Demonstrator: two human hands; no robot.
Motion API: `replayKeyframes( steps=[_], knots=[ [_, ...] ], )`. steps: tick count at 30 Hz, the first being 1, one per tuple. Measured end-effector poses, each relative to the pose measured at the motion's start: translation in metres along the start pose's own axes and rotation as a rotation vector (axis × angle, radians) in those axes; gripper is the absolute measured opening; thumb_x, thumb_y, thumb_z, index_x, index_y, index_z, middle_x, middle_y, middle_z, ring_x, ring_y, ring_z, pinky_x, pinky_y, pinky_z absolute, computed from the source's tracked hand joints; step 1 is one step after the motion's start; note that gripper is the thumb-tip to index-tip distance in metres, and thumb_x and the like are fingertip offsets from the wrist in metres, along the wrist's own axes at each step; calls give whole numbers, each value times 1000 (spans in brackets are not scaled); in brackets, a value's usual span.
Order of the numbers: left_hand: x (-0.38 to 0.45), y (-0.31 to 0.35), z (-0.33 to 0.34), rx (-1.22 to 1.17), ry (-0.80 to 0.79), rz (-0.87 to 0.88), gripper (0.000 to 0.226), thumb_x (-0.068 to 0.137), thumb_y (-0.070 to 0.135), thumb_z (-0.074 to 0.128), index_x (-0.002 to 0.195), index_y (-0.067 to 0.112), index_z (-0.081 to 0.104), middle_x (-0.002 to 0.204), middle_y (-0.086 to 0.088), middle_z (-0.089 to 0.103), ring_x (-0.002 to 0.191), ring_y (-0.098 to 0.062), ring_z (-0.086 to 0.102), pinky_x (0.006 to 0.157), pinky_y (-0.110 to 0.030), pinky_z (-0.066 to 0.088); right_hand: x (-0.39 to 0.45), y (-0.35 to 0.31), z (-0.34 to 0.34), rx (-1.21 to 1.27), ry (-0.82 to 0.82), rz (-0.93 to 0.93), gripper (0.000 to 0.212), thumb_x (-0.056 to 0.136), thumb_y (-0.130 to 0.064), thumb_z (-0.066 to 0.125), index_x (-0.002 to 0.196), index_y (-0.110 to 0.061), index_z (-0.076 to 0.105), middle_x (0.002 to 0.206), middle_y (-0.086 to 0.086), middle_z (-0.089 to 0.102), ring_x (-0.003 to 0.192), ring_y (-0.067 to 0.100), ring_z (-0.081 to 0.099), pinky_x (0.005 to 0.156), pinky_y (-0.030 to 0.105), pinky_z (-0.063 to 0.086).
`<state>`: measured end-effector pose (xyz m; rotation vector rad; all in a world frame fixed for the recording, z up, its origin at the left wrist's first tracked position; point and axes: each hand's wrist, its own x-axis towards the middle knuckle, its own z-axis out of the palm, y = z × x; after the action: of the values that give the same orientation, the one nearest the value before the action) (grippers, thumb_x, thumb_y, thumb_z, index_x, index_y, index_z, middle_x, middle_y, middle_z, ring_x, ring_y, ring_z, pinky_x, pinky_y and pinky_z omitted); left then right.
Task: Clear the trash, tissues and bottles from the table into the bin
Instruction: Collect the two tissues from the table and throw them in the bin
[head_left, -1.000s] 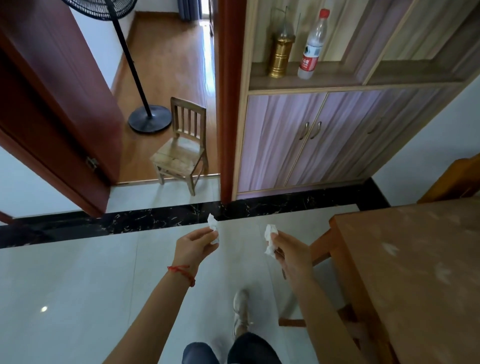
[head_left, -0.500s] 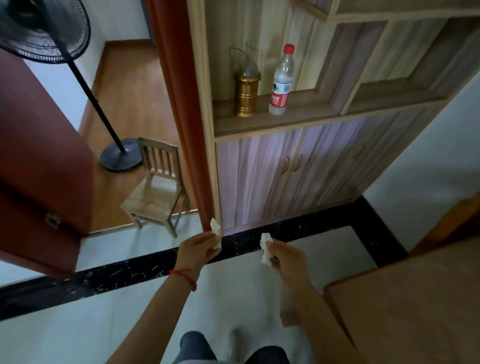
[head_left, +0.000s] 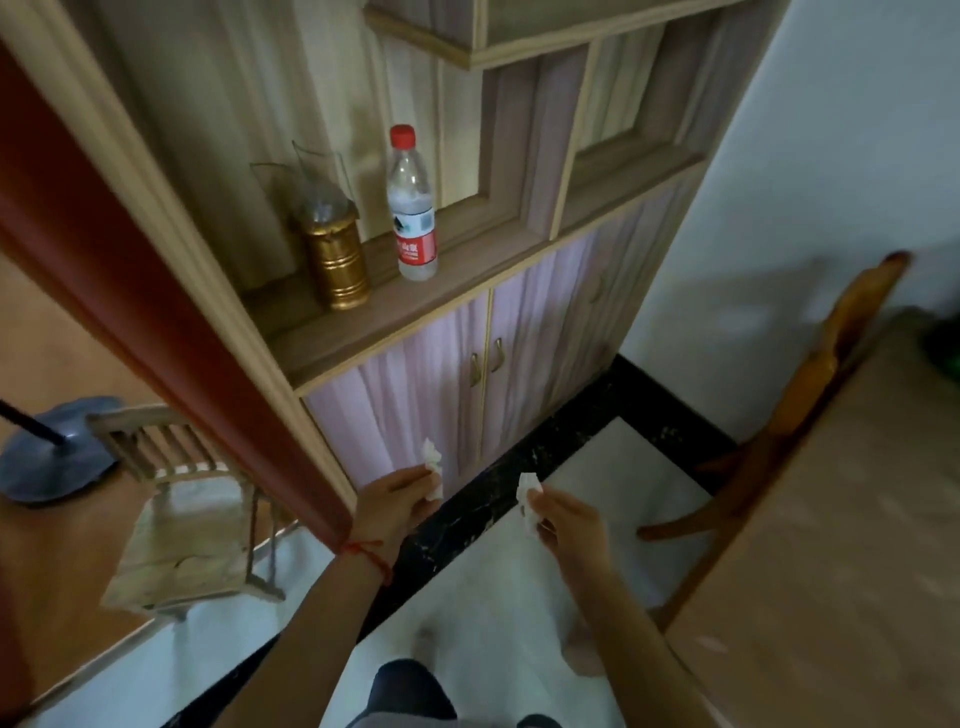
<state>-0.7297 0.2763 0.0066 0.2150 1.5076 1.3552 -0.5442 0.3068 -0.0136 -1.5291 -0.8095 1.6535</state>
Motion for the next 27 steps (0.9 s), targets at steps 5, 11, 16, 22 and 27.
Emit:
replayKeyframes(
  steps=[5, 11, 16, 22, 27],
  knots=[
    [41, 31, 21, 153, -185, 7, 13, 80, -1, 62, 89, 5, 70, 80, -4, 69, 75, -14, 62, 60, -20, 55, 16, -13, 7, 141, 177, -24, 25, 79, -12, 70, 99, 3, 68, 95, 20, 68, 88, 28, 65, 69, 28, 52],
    [70, 46, 61, 223, -376, -29, 19, 79, -2, 63, 77, 14, 72, 69, 0, 71, 70, -10, 64, 52, -14, 53, 13, -26, -1, 275, 339, -69, 14, 79, -11, 69, 87, 1, 70, 81, 16, 67, 79, 25, 64, 76, 34, 53],
    [75, 45, 110, 244, -508, -84, 20, 82, -6, 58, 72, 9, 65, 72, -9, 59, 68, -16, 54, 51, -13, 53, 12, -39, -19, 306, 462, -130, 13, 81, -8, 66, 68, -10, 71, 68, 10, 66, 64, 16, 62, 53, 18, 51],
    [88, 41, 172, 280, -621, -88, 19, 83, -6, 55, 74, 8, 65, 70, -9, 58, 55, -8, 59, 51, -13, 53, 39, -63, -49, 356, 574, -138, 5, 78, -11, 70, 78, -7, 73, 65, 4, 68, 58, 10, 62, 49, 15, 48],
    [112, 39, 227, 281, -632, -111, 18, 82, -5, 57, 75, 9, 67, 73, -9, 61, 69, -16, 57, 52, -15, 54, 82, -91, -78, 374, 587, -152, 6, 77, -11, 71, 72, -8, 74, 66, 5, 69, 62, 13, 64, 51, 17, 50]
  ],
)
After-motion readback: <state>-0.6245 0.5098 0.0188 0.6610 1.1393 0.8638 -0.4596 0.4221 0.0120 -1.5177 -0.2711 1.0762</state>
